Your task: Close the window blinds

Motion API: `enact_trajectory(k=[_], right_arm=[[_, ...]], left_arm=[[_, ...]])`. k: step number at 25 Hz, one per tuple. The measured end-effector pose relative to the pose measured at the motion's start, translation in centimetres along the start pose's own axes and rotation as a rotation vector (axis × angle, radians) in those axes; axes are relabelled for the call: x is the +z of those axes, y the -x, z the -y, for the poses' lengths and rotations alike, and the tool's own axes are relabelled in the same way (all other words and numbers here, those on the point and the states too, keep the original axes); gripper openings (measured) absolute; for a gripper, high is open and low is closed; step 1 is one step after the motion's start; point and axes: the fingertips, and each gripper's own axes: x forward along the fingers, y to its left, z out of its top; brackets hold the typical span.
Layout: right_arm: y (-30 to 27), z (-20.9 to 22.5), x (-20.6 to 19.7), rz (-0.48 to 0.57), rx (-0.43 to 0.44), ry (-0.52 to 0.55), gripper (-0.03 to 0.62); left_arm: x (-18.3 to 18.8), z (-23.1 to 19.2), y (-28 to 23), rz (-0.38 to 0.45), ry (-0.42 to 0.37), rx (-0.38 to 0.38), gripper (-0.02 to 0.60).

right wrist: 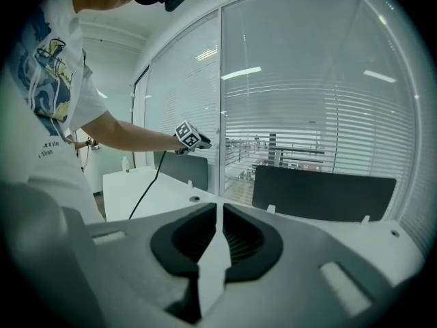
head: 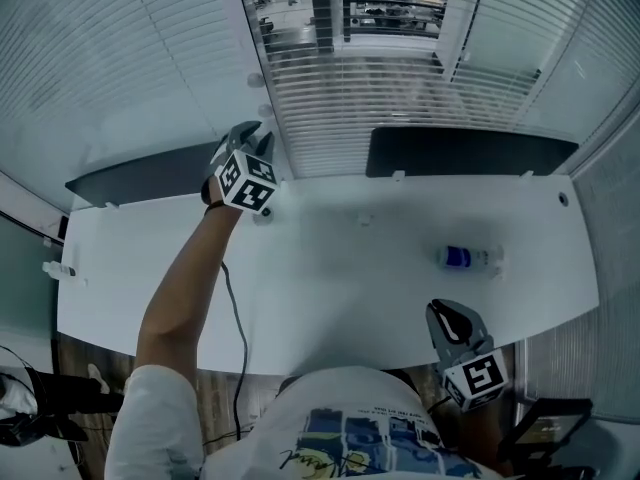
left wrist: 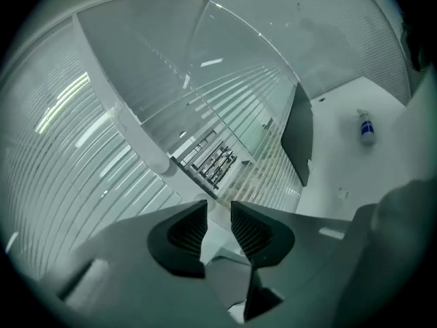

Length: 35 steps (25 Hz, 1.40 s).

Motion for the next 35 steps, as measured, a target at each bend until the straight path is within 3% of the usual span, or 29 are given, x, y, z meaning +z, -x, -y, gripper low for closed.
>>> enact_trajectory(k=[15,24,29,35], right_arm=[[1.0,2.9,-1.7,-0.045,-0.024,-0.025,0.02],[0.7,3.9,-2.5,-0.058,-0.025,-0.035,0.02],[0.4,4.1,-2.7,-0.071,-0.024,-0.038,0.02],[0.2,4.0,-2.5,-0.076,-0.019,-0.037,0.02]], left_arm=[[-0.8,-1.4,-5.0,-0.107,-0.249,0.119,0.126],[-0.9,-1.5,-6.3,-0.114,-0.375,0.159,0.126],[-1.0,-1.8,-6.3,-0.097,-0.293,0.172,0.124],[-0.8,-2.4,-5.9,-0.056,0.036,0.162,0.132]])
